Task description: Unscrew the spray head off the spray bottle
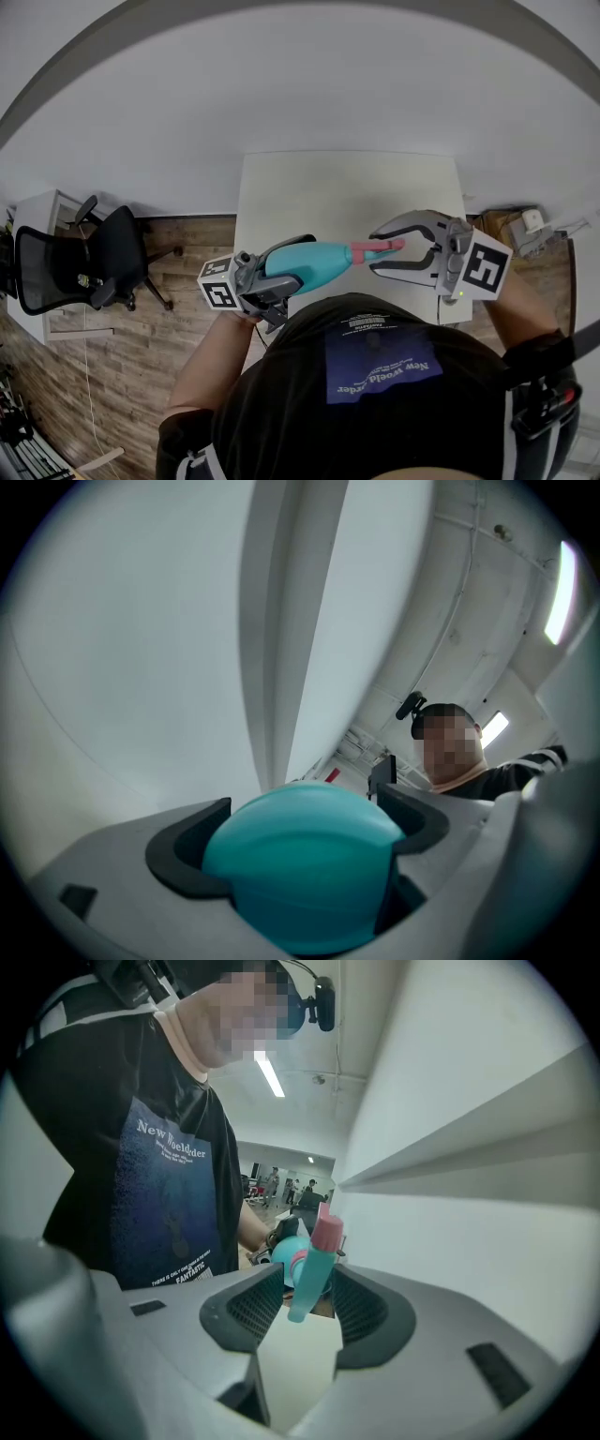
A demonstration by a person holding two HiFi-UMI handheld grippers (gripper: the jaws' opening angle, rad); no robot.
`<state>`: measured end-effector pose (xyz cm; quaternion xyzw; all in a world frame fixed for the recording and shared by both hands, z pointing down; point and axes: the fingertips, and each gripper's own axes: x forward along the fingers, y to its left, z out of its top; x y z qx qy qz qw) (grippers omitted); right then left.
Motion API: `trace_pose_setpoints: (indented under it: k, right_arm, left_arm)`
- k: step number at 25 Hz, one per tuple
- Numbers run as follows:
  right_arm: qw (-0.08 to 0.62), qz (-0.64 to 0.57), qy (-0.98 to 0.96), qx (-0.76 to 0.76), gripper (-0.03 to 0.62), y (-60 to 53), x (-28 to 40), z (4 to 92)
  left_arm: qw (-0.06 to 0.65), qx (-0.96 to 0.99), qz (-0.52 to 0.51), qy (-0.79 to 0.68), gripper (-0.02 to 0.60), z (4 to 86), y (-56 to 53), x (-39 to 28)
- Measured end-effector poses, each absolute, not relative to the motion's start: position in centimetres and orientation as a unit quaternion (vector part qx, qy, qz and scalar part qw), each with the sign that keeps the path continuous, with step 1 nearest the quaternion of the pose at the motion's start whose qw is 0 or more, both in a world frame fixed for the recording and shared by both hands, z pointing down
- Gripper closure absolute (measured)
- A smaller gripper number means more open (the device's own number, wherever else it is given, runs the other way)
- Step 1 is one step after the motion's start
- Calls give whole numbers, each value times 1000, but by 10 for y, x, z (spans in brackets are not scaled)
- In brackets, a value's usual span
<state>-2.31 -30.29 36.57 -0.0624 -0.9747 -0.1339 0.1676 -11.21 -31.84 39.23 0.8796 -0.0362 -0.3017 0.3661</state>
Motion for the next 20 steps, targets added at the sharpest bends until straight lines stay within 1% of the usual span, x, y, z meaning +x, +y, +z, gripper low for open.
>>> trace_pose_setpoints:
  k: [2,6,9,12,14,15,18,20]
  right_arm:
    - [157,-126,-978,-58,461,-303,-23,363]
    - [159,-120,-978,-53,459,-305,-11,367]
    - [126,-57,-989,-41,459,-311,1,360]
    - [61,68,-995,-49,459,-325,24,352]
    - [9,184,-981,-60,456,-338,46,354]
    - [-19,250,-966,-68,422,-344,56,356]
    - [-108,440,-886,-101,348,-359,73,366]
    - [-154,543,-815,-132,329,-356,72,371]
  left_arm:
    - [363,879,-307,-34,81,390,-318,-113]
    - [346,885,-309,-38,81,386,-317,-107]
    - [328,891,-311,-46,81,383,-318,-103]
    - [299,902,-306,-57,81,379,-315,-99]
    - [281,909,-303,-64,81,374,-312,-96]
    - [272,911,-302,-66,81,371,-311,-95]
    - [246,921,-295,-71,81,366,-310,-95]
    - [228,927,-289,-74,81,365,-309,-95]
